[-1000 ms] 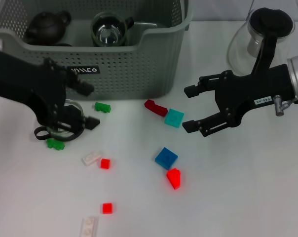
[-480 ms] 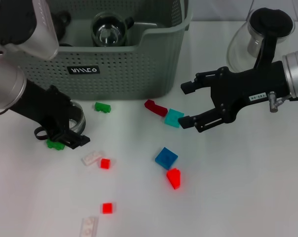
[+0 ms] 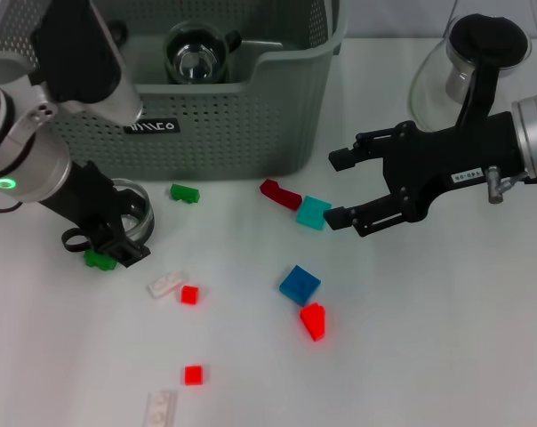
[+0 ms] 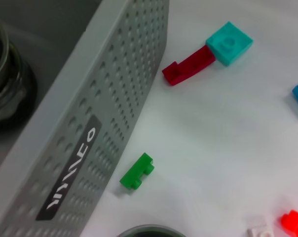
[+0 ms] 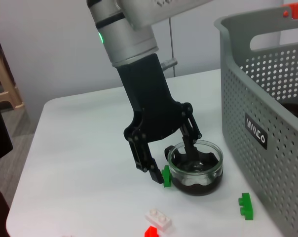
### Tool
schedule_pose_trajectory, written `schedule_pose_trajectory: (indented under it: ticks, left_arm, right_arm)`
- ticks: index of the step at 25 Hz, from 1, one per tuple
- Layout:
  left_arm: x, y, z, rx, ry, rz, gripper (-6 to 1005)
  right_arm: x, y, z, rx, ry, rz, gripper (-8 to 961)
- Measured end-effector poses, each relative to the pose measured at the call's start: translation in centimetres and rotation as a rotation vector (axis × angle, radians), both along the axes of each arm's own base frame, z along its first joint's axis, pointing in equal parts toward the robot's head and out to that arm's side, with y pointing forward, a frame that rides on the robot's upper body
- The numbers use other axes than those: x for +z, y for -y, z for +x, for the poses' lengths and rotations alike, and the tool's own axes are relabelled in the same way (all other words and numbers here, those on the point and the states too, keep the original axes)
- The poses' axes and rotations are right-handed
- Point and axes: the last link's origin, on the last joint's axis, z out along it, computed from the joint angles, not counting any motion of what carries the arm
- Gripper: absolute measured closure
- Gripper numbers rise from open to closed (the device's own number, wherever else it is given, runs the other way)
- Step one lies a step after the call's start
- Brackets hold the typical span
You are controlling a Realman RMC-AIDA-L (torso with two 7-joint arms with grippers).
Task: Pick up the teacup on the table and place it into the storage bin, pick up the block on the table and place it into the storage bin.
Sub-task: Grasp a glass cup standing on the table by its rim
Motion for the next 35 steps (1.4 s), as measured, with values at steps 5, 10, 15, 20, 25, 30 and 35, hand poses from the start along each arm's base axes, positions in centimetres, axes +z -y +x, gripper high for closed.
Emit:
schedule_pose_trajectory:
  ticks: [5,10,15,20,25,30,35]
  left_arm:
    - [-1.1,-0.1,-0.3,-0.012,-0.069,-0.012,275]
    - [-2.3,-0.2,-0.8,-0.015,-0.095,-0.025,276]
    - [-3.1,-0.4,-1.1,-0.017,-0.102,-0.03,288]
    - [-3.5,-0.6,-1.2,-0.018,-0.104,-0.033,308]
    - [-3.6,-0.6,-1.3,-0.015,-0.105,-0.035,328]
    - [-3.7,-0.7,-1.4,-0.008,-0.105,-0.032,347]
    - [-3.5,-0.8,-1.4,-0.002,-0.106,-0.018,367]
  right_arm:
    - [0.1,-0.1,0.0,-0.002,-0.002,0.005,75]
    - [0.1,-0.1,0.0,0.0,-0.001,0.008,75]
    - [0.1,-0.1,0.1,-0.001,-0.001,0.008,75]
    - [0.1,-0.1,0.1,-0.003,-0.002,0.008,75]
    - [0.1,-0.1,0.1,-0.002,-0.001,0.008,75]
    - [0.1,-0.1,0.1,-0.001,-0.001,0.009,75]
    - [0.2,-0.1,0.2,-0.002,0.001,0.01,75]
